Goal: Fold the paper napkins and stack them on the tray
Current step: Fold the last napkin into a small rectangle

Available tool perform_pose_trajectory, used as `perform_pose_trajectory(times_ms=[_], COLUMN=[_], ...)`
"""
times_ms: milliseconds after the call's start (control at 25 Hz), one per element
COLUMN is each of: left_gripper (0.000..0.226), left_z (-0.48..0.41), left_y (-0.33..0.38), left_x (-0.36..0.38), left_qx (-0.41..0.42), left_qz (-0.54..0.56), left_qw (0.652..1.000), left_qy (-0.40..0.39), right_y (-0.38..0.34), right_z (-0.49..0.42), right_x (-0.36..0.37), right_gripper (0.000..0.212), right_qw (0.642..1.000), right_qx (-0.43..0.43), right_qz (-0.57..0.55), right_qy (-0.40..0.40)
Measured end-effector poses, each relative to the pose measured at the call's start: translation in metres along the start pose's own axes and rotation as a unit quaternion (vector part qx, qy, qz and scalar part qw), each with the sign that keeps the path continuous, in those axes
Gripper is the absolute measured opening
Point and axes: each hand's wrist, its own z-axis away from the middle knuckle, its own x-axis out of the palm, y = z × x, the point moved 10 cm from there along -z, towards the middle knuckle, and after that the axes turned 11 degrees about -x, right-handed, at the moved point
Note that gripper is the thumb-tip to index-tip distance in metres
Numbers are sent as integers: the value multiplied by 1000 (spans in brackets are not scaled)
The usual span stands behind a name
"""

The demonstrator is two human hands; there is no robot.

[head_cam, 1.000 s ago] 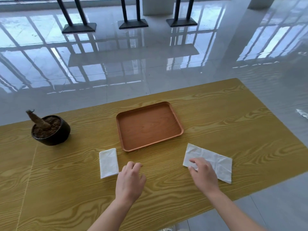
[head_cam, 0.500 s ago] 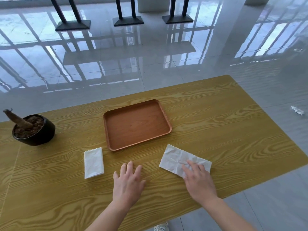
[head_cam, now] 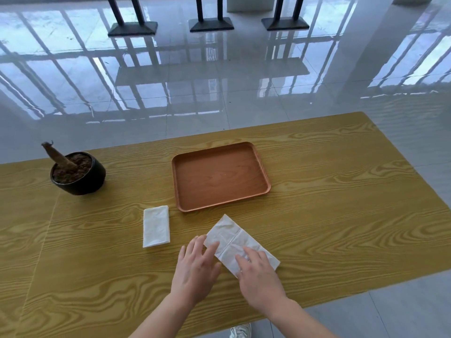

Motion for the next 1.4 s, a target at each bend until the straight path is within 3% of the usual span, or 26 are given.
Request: perform_pose_trajectory(times_ms=[160, 280, 440, 600, 760, 880, 1040, 1120, 1280, 1400], left_gripper=[47, 47, 43, 34, 41, 37, 33, 34, 55, 68], left_z=[7, 8, 5, 17, 30, 36, 32, 37, 67, 74], left_y=[-2, 2, -2, -6, -9, 10, 14, 17, 42, 52], left_x=[-3, -2, -10, -7, -4, -1, -2, -4, 7, 10], left_qx=[15, 28, 7, 11, 37, 88, 65, 73, 176, 171], left_qz=[-28, -67, -83, -111, -59, -44, -40, -14, 10, 0], left_qw=[999, 997, 996, 993, 997, 994, 996, 996, 984, 985], left_qy=[12, 22, 34, 32, 43, 50, 51, 53, 27, 18], right_y=[25, 50, 38, 36, 58, 67, 54, 51, 57, 68], right_z=[1, 10, 19, 9, 8, 11, 13, 17, 22, 25], right_x=[-29, -28, -14, -24, -30, -28, -21, -19, -21, -19], right_gripper=[42, 42, 34, 36, 39, 36, 36, 35, 28, 22], right_qw=[997, 997, 999, 998, 992, 991, 990, 987, 979, 949], right_qx=[18, 59, 35, 4, 67, 87, 81, 89, 118, 176], right_qz=[-18, 3, 25, 24, -56, -75, -114, -134, -164, -257], right_qy=[72, 53, 27, 53, 88, 63, 19, 23, 35, 39])
